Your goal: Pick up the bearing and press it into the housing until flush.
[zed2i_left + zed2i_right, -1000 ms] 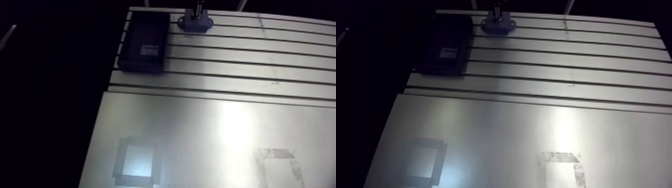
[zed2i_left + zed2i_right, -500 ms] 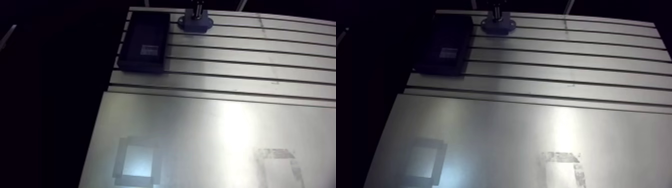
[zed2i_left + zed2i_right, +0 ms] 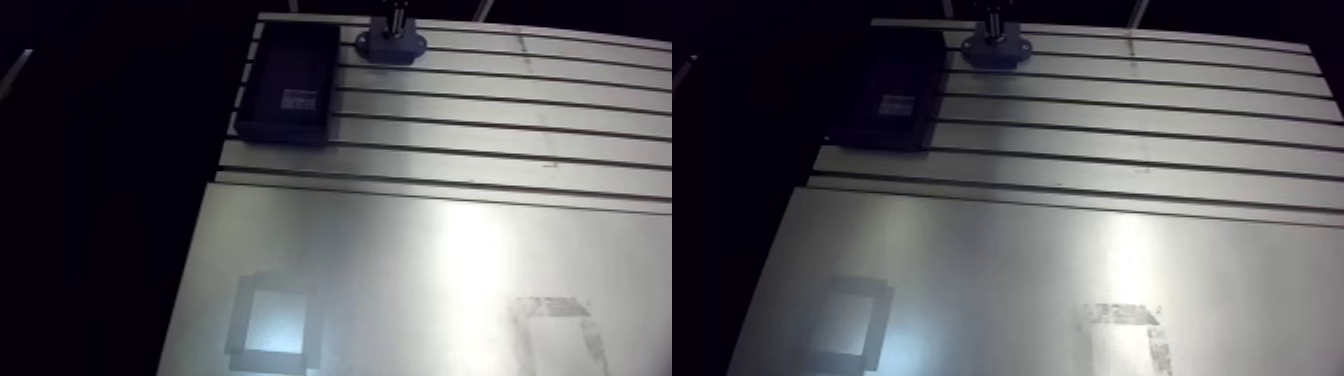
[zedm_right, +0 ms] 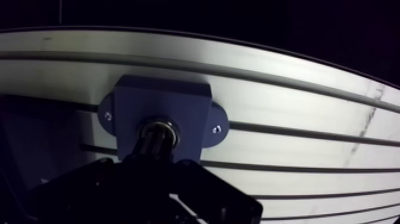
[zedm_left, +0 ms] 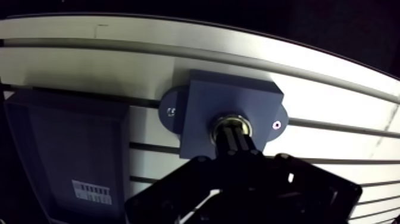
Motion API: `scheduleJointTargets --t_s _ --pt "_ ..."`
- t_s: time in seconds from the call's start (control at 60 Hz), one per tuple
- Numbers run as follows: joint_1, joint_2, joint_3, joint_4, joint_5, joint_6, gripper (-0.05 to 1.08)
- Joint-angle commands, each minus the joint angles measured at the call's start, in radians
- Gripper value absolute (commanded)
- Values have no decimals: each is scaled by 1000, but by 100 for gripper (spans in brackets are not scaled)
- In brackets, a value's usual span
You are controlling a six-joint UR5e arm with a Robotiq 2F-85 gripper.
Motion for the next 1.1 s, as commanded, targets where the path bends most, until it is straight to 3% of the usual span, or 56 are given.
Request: scheduleJointTargets --t_s 0.017,1.1 --pt "0 5 -1 0 0 0 108" --pt "0 8 -2 0 -3 0 108"
